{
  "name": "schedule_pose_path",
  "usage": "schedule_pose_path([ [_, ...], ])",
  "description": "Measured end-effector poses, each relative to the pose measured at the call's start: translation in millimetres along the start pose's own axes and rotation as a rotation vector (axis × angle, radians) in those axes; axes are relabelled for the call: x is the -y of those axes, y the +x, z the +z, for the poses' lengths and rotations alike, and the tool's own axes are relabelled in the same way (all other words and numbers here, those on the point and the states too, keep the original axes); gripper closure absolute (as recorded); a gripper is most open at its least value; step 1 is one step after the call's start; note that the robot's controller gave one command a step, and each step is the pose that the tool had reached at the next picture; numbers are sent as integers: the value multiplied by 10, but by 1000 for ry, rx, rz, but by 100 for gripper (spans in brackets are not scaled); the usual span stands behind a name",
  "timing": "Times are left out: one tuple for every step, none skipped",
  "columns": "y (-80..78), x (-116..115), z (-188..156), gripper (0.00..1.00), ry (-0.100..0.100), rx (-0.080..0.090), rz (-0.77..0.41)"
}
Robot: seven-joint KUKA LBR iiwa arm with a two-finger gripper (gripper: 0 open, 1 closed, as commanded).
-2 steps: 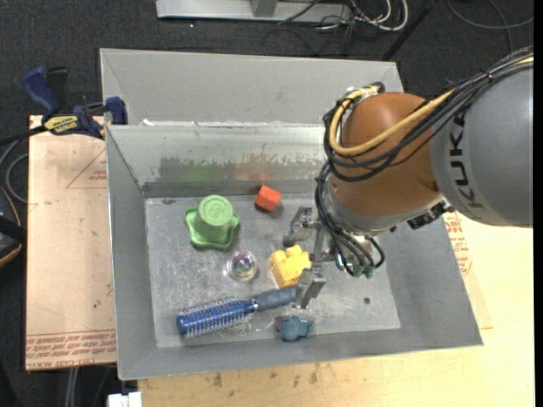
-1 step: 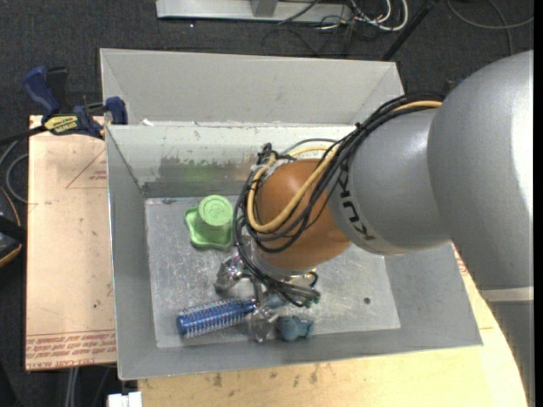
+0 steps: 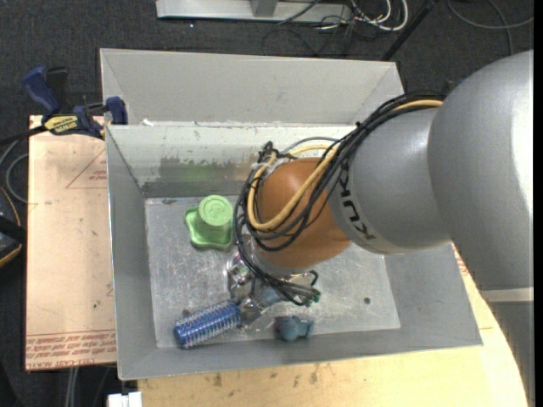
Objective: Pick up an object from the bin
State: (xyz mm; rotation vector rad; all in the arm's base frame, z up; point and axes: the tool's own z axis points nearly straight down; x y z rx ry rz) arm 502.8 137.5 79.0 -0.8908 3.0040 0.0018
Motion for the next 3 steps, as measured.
schedule_pose_path([
  [-97,-133,-1820,100,1,2,48],
  [-182,-201,-769,100,-5,-16,7],
  [-253,-151,-1509,100,0,0,23],
])
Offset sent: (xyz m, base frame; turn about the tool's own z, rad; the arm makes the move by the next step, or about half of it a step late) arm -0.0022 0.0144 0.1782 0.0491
